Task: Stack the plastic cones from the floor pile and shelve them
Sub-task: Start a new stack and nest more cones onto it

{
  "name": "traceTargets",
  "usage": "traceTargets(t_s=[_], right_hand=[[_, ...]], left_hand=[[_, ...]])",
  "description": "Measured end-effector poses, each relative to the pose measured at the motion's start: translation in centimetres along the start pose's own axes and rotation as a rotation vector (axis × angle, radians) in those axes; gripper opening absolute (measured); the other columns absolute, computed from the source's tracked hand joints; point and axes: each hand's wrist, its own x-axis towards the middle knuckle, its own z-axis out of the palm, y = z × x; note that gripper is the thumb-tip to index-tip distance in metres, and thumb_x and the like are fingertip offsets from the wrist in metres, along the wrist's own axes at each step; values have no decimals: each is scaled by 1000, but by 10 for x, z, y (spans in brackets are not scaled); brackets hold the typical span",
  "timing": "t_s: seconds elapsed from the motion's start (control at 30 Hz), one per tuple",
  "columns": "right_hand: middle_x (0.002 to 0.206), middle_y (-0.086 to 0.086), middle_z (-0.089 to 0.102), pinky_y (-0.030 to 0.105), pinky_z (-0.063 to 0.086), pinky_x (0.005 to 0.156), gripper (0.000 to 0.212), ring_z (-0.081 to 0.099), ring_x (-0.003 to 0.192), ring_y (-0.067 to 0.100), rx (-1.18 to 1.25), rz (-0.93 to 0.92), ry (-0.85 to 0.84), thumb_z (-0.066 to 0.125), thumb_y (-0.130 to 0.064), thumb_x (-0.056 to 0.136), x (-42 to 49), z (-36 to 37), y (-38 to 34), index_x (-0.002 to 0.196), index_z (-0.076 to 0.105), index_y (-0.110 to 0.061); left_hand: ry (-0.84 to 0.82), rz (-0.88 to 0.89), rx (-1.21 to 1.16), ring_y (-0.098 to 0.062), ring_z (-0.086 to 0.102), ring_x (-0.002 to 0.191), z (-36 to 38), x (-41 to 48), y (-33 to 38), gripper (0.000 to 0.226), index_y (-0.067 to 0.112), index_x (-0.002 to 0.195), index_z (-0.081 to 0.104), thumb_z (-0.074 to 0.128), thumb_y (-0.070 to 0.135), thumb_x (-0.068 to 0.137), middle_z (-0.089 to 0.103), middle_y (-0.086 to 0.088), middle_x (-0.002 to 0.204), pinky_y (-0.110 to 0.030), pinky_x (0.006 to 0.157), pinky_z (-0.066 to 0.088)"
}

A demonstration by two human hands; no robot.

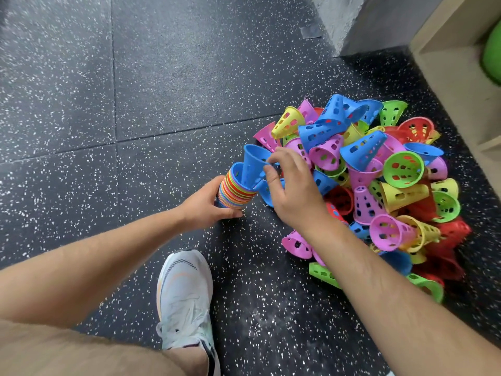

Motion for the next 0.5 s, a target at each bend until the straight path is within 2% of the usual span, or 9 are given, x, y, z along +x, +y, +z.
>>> traceTargets(t_s=[0.13, 0.23, 0.33, 0.4, 0.5], right_hand=[[123, 9, 56, 37, 36, 107, 33, 49, 120, 25, 17, 123, -219, 57, -33, 95, -15, 14, -8, 116, 58, -7], [139, 9, 49, 37, 27, 117, 52, 37, 136, 22, 8, 110, -379, 61, -39, 94, -31, 21, -8, 133, 50, -8], [154, 5, 35, 30, 23, 120, 56, 31, 144, 15, 125, 189, -301, 59, -44, 93, -34, 15, -4, 138, 46, -14], [151, 4, 39, 37, 28, 118, 50, 36, 141, 17, 109, 246, -203, 52, -46, 93, -31, 11, 2, 132, 52, -16], [151, 2, 41, 44, 27, 117, 33, 35, 140, 20, -48, 288, -224, 50, -33, 94, -30, 9, 13, 123, 59, -22]], left_hand=[[13, 7, 2, -17, 66, 120, 2, -1, 0, 85, 40, 136, 49, 92, 53, 63, 69, 8, 127, -51, 108, 50], [29, 3, -25, -14, 66, 119, 4, -3, 4, 84, 45, 129, 49, 89, 68, 59, 68, 7, 127, -39, 105, 53], [26, 18, -14, -16, 66, 120, 4, -2, 0, 79, 47, 130, 49, 91, 56, 63, 67, 7, 128, -46, 108, 52], [23, 23, 11, -12, 64, 122, 3, -2, -3, 82, 47, 134, 47, 90, 52, 63, 65, 11, 131, -48, 110, 50], [9, 26, 57, -8, 62, 123, 2, -1, -6, 88, 45, 138, 45, 89, 55, 63, 63, 17, 131, -47, 111, 48]])
